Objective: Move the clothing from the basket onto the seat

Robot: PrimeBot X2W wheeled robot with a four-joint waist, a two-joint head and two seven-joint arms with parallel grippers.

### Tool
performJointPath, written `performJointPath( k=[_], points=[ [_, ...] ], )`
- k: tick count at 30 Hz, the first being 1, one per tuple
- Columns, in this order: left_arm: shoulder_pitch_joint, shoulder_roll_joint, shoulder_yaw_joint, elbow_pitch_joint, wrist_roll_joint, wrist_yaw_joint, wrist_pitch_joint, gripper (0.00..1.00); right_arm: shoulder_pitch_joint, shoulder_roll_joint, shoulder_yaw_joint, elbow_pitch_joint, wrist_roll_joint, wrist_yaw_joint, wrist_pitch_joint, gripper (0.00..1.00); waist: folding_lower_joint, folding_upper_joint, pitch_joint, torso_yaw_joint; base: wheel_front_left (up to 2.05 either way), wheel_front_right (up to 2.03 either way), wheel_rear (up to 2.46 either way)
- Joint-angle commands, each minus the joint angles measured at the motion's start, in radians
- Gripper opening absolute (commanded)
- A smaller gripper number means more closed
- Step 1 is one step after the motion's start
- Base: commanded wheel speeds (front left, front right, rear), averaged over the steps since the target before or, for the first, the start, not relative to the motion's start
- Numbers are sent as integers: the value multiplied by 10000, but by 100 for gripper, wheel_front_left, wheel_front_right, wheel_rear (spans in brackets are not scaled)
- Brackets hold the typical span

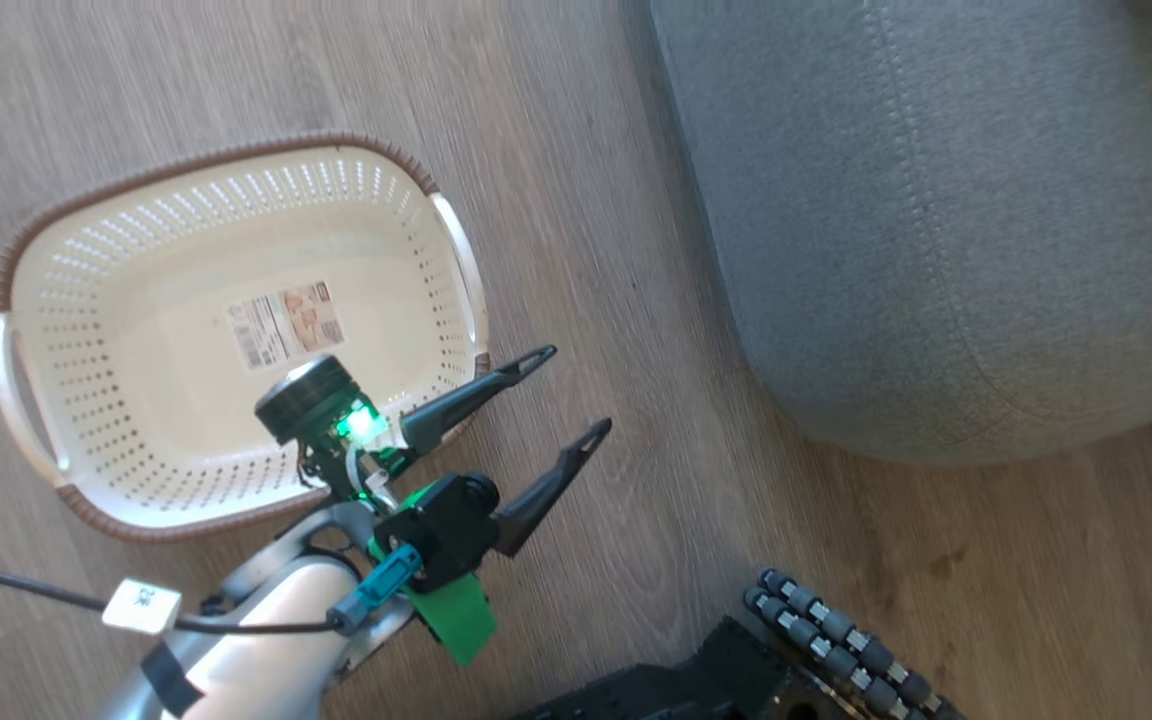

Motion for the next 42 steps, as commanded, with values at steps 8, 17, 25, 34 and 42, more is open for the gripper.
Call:
performJointPath(
  k=[8,17,25,34,42],
  points=[
    [305,-468,164,-215,-71,-63,-49,100,-712,-909,428,-239,-302,-4,640,100,0,-1,-635,329,0,0,0],
    [349,-958,257,-160,-59,-120,-49,100,-1155,-1341,1012,-28,-913,-4,2854,100,0,-1,-925,869,0,0,0],
    [441,-1244,438,-140,-31,-154,-49,100,-808,-1570,1322,103,-942,-4,4851,100,0,-1,-1145,1175,0,0,0],
    [568,-1320,557,-165,17,-176,-49,100,-562,-1645,1640,130,-757,-4,5730,100,0,-1,-1302,1102,0,0,0],
    [700,-1264,597,-140,43,-185,-49,100,27,-1526,1647,146,-211,-4,6117,100,0,-1,-1509,818,0,0,0]
  ],
)
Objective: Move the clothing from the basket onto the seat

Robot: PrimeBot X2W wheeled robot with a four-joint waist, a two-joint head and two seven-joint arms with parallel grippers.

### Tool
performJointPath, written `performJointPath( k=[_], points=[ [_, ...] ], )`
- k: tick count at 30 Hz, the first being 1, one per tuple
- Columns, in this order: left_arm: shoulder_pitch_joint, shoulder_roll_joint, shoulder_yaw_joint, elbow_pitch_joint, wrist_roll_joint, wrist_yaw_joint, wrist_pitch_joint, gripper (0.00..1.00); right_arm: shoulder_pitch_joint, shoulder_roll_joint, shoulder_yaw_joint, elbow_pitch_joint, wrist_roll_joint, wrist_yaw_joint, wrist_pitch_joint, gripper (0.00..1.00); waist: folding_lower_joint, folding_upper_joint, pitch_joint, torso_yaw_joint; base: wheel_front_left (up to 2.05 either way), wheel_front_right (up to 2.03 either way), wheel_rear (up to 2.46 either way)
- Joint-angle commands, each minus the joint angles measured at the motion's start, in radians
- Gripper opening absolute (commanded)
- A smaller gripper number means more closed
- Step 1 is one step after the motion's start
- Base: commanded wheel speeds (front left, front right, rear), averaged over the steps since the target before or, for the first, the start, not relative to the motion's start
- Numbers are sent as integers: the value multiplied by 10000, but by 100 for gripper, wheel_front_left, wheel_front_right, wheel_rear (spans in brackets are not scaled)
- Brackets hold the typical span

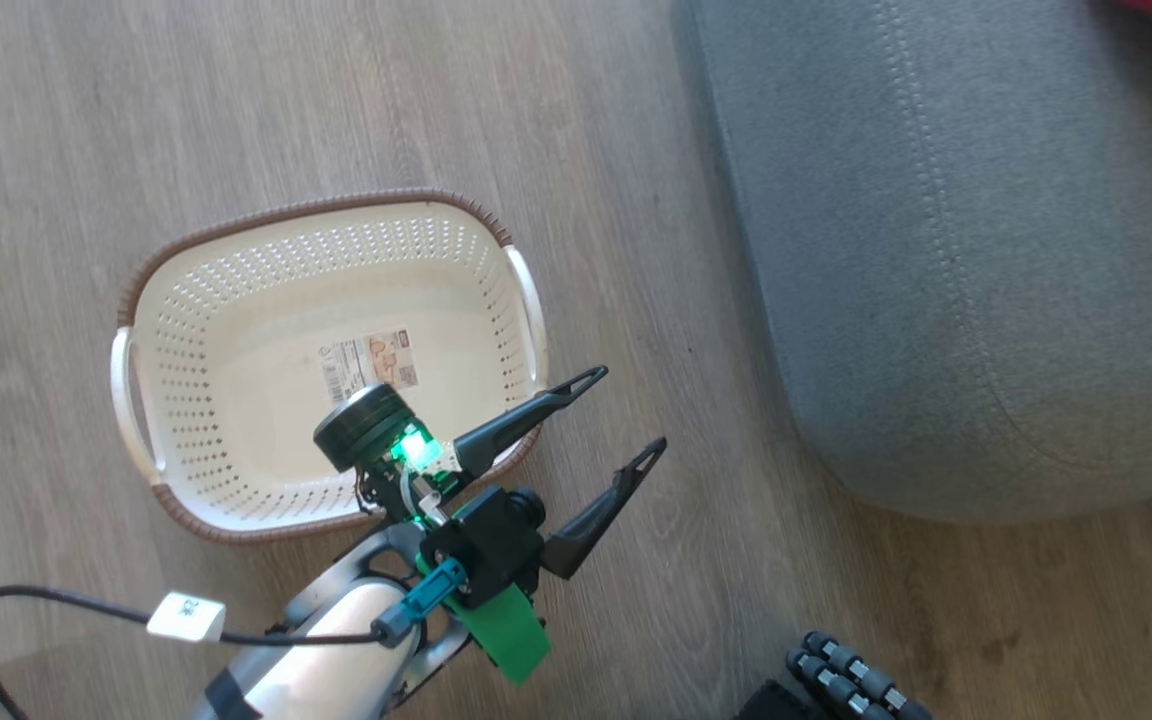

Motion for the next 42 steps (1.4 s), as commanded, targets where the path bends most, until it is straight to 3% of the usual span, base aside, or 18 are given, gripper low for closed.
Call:
performJointPath(
  k=[1,12,19,24,28,36,42],
  points=[
    [136,0,238,-307,61,-4,-49,100,-170,-92,94,-344,120,-4,26,100,0,-1,-152,-128,0,0,0],
    [356,-294,181,-160,-10,-9,-49,100,-705,162,1282,-394,596,-4,-91,100,0,-1,-1050,-370,0,0,0],
    [640,-682,321,-76,-65,-10,-49,100,-1033,621,2792,-807,1367,-4,-987,100,0,-1,-1944,-274,0,0,0],
    [938,-995,580,-43,-66,2,-49,100,-913,557,4084,-1394,2375,-4,-1728,100,0,-1,-2670,58,0,0,0],
    [1234,-1275,920,12,-96,122,-49,100,-359,449,4701,-2504,3838,-4,-2595,100,0,-1,-3188,410,0,0,0],
    [1737,-1547,1816,89,-70,371,-49,100,2499,-65,5698,-5944,6758,-4,-3485,100,0,-1,-3981,1087,0,0,0],
    [1962,-1708,2852,133,-267,604,-49,100,4595,-208,5557,-8179,7446,-4,-4105,100,0,-1,-4368,1598,0,0,0]
  ],
)
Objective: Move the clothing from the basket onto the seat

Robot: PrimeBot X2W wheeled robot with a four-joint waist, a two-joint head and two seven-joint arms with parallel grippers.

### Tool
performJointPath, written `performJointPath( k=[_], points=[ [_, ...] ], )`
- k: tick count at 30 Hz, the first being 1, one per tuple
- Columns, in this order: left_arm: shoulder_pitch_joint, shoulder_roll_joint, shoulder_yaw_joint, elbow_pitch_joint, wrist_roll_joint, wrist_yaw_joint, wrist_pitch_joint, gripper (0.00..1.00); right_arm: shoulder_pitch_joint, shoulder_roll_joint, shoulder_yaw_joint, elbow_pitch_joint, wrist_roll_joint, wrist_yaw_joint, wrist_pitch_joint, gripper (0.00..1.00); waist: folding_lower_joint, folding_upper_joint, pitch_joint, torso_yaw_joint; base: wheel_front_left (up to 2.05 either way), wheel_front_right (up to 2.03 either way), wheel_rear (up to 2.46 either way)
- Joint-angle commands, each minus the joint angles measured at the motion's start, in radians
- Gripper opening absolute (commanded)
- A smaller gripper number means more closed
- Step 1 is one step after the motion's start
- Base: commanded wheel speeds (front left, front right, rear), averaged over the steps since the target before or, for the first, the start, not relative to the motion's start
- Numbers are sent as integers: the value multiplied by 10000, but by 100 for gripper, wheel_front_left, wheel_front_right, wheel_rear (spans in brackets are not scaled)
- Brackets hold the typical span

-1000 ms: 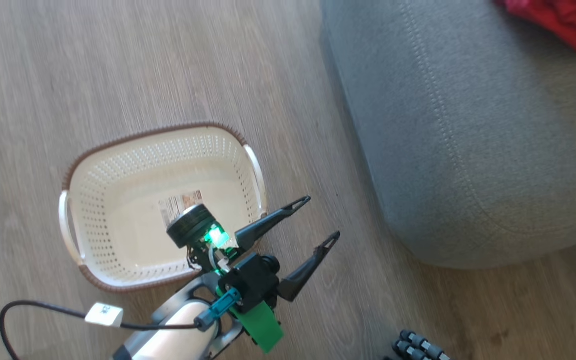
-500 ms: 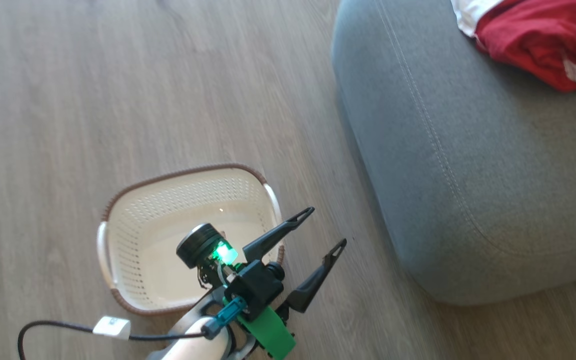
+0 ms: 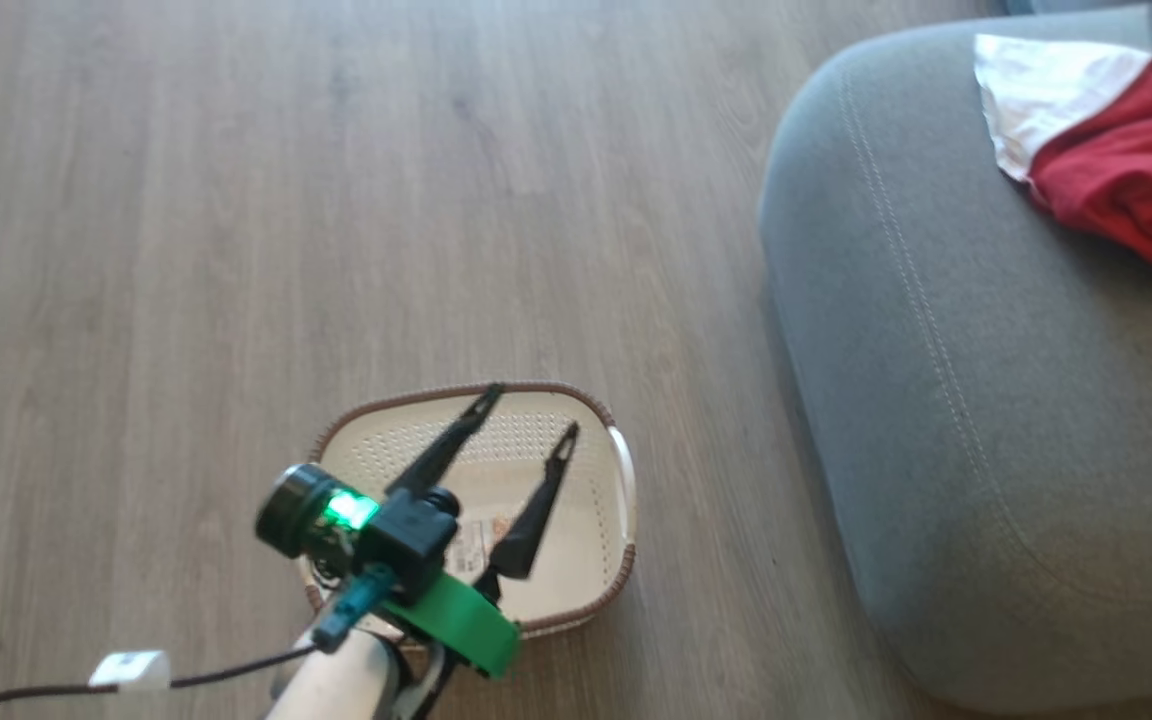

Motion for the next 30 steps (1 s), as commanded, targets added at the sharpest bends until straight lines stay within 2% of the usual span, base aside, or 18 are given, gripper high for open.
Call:
performJointPath(
  k=[1,7,11,18,21,30],
  points=[
    [-26,-150,678,-302,-88,119,-49,100,528,10,-112,-853,181,-4,-329,100,1,0,-266,343,0,0,0],
    [142,-256,1512,-338,-114,402,-49,100,2098,532,-362,-2199,-82,-4,-1302,100,1,0,-475,788,0,0,0],
    [322,-320,2098,-344,-168,644,-49,100,3434,1192,-705,-2972,-421,-4,-2202,100,1,0,-636,1167,0,0,0],
    [633,-371,2929,-332,-297,1235,-49,100,5476,2496,-1190,-3231,-848,-4,-2847,100,1,0,-779,1588,0,0,0],
    [771,-375,3180,-468,-624,1651,-49,100,6075,3015,-1254,-3186,-1029,-4,-2918,100,1,0,-800,1606,0,0,0],
    [1073,-377,3038,-410,-545,1589,-49,100,7592,4370,-1569,-3466,-2000,-4,-2965,100,1,0,-680,1467,0,0,0]
  ],
)
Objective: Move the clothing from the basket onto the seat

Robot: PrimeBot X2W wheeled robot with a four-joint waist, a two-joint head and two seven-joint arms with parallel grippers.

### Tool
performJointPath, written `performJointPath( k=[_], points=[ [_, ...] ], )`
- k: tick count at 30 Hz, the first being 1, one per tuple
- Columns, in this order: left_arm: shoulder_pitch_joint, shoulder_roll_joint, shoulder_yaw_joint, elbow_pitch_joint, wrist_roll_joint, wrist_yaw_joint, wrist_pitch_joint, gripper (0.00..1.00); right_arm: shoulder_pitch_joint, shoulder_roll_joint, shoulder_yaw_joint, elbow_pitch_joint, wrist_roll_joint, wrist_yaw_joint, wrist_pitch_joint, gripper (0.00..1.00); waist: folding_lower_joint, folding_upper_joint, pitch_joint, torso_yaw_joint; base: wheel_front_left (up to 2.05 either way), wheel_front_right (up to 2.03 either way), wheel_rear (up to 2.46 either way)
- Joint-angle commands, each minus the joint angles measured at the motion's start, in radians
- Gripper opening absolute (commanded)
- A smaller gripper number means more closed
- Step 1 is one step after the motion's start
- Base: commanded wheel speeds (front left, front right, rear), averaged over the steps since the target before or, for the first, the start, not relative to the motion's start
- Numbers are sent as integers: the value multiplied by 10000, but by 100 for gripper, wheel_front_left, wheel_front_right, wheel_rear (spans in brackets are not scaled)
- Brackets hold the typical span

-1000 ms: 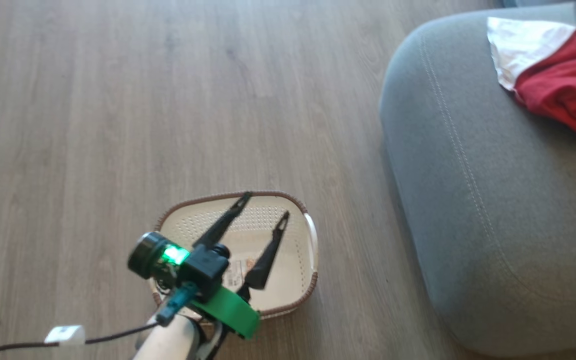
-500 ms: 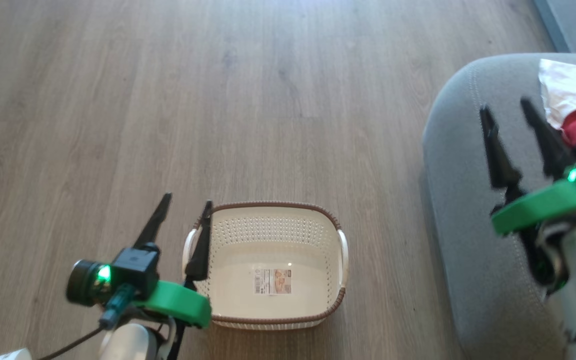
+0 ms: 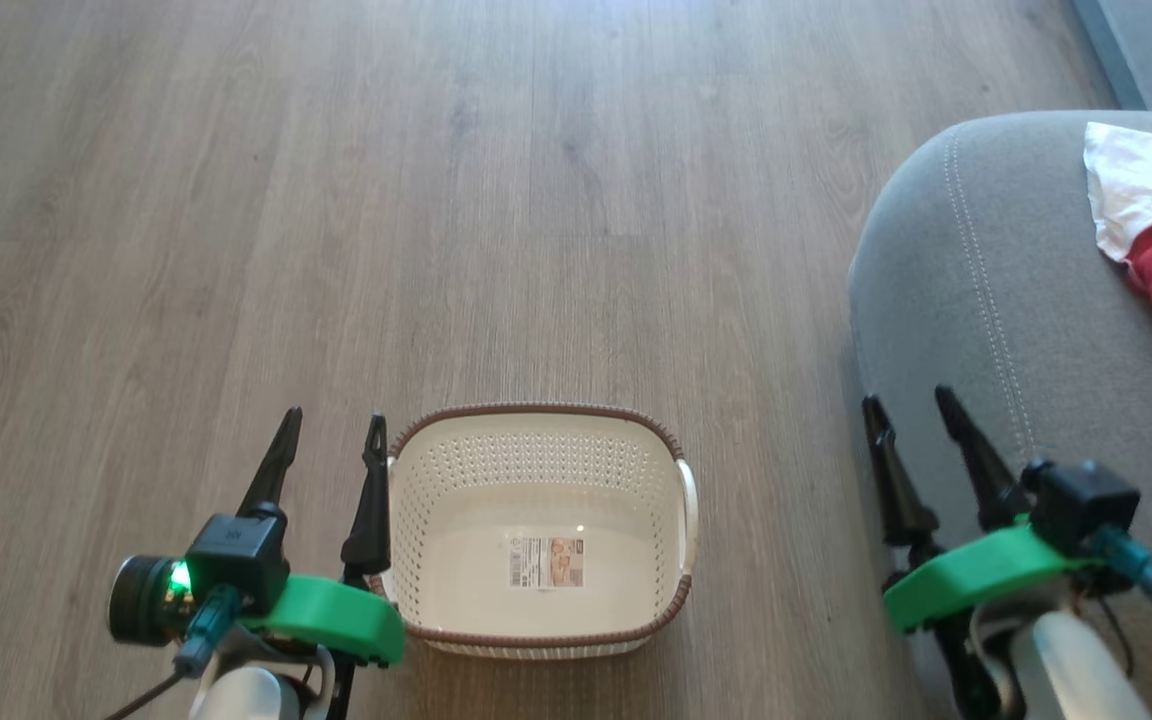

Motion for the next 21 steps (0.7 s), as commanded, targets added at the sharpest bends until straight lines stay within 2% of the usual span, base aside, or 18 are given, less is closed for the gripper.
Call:
performJointPath(
  k=[1,7,11,21],
  points=[
    [-155,-26,228,-301,33,-5,-49,100,-91,23,164,-356,-79,-2,-92,100,1,0,35,-34,0,0,0],
    [-122,-27,46,65,-112,-319,-49,100,220,291,163,-266,-571,-2,-94,100,1,0,125,-106,0,0,0],
    [-134,-27,-35,1,-256,-914,-49,100,219,419,2,-277,-600,-2,-94,100,1,0,149,-130,0,0,0],
    [-106,-27,45,-188,-56,-768,-49,100,129,534,-64,-276,-721,-2,-94,100,1,0,125,-143,0,0,0]
  ],
)
